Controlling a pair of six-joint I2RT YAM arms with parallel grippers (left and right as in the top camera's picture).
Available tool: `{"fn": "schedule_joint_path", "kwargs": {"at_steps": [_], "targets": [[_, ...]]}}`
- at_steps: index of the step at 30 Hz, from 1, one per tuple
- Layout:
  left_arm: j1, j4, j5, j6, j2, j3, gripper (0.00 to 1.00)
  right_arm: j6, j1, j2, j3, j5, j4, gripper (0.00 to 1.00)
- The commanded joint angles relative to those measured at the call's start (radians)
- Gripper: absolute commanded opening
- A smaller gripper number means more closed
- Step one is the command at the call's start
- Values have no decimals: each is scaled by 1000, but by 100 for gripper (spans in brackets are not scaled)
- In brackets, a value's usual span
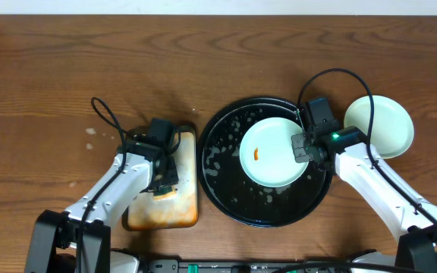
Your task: Clean dirty plates on tray and stack at the side
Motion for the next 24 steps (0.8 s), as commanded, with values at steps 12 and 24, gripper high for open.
{"fn": "schedule_joint_path", "kwargs": {"at_steps": [12,24], "targets": [[-2,-148,-8,-10,-137,59,55,-15,-1,-74,13,-1,-6,1],[-2,-158,-8,-10,-215,58,59,-14,-1,-92,13,-1,-11,1]]}}
